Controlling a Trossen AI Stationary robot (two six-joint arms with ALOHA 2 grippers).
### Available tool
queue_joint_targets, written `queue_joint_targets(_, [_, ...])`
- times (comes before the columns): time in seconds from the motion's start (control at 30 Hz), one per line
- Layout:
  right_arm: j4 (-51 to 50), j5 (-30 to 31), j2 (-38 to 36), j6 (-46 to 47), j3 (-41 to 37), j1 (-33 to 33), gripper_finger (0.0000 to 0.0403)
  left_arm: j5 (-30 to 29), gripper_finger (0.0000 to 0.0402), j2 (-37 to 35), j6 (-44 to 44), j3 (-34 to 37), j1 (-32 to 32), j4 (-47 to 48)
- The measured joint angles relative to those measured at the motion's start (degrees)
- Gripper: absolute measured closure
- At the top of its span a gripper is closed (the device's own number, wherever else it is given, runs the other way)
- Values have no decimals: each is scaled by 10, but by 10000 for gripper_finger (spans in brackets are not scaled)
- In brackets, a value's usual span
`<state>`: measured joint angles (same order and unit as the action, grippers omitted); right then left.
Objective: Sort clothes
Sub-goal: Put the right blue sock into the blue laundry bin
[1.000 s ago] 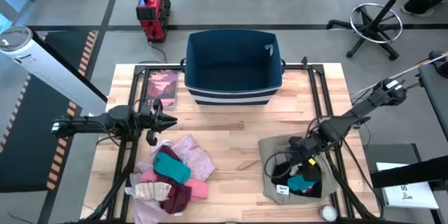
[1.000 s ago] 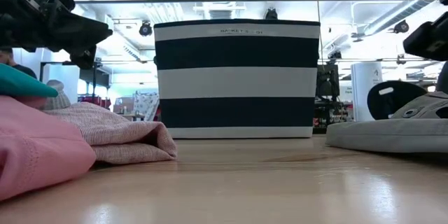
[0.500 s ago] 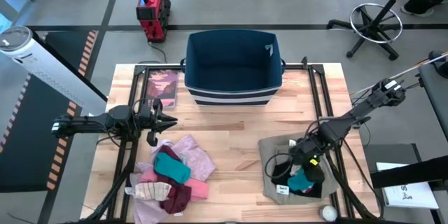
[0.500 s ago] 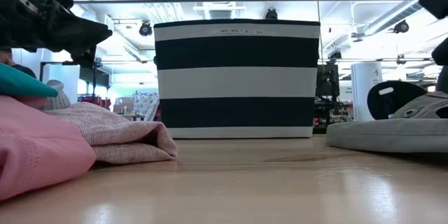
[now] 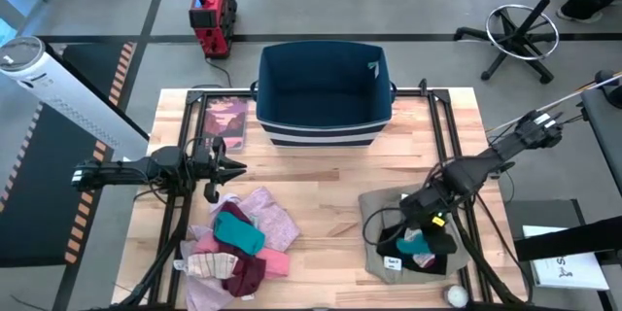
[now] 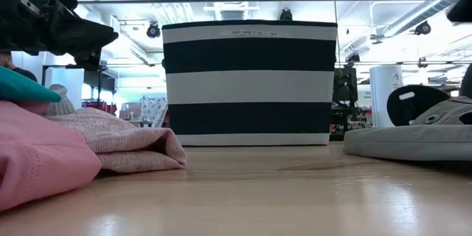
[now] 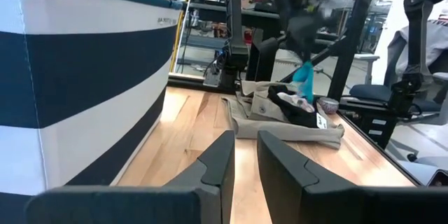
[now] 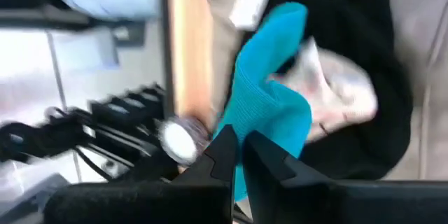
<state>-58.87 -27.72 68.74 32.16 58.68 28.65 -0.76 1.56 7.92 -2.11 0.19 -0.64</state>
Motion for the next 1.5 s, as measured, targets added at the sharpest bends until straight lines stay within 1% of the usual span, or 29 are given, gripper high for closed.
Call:
queue_joint_targets(0.07, [0,33,5,-21,41,-8,401,0,351,0,1,0,0,0])
queue_joint_targets(0.23, [-10,183,17,-135,143,-38,402,-1,351,0,-3,0,0,-1])
queue_joint_targets(0.3, [-10,261,25,-181,177,-58,402,-1,351,0,-18,0,0,-1])
queue_joint_targets(0.43, [-5,458,52,-269,237,-100,402,-3,351,0,-47,0,0,-2])
queue_joint_targets(0.47, [-2,497,61,-291,250,-113,402,-3,351,0,-49,0,0,-2])
queue_joint_targets(0.5, [7,528,71,-313,263,-126,402,-3,351,0,-51,0,0,-2])
queue_joint_targets(0.57, [31,562,89,-356,286,-156,403,-3,351,0,-54,0,0,-5])
queue_joint_targets(0.7, [111,563,128,-447,327,-231,403,-3,351,0,-55,0,0,-8])
queue_joint_targets(0.77, [139,552,151,-483,350,-273,403,-3,351,0,-60,0,0,-11])
queue_joint_targets(0.87, [147,493,191,-510,394,-345,403,-2,351,0,-62,0,0,-11])
queue_joint_targets(1.0, [132,410,249,-514,446,-439,403,-2,351,0,-61,0,0,-11])
queue_joint_targets(1.1, [97,378,294,-514,478,-496,403,-2,351,0,-60,0,0,-11])
queue_joint_targets(1.23, [58,378,342,-517,505,-544,403,-2,351,0,-59,0,0,-11])
queue_joint_targets(1.37, [36,349,372,-522,513,-571,402,-2,351,0,-59,0,0,-11])
queue_joint_targets(1.43, [22,336,385,-515,515,-580,395,-2,351,0,-59,0,0,-11])
queue_joint_targets(1.5, [3,328,395,-518,515,-583,378,-2,351,0,-59,0,0,-11])
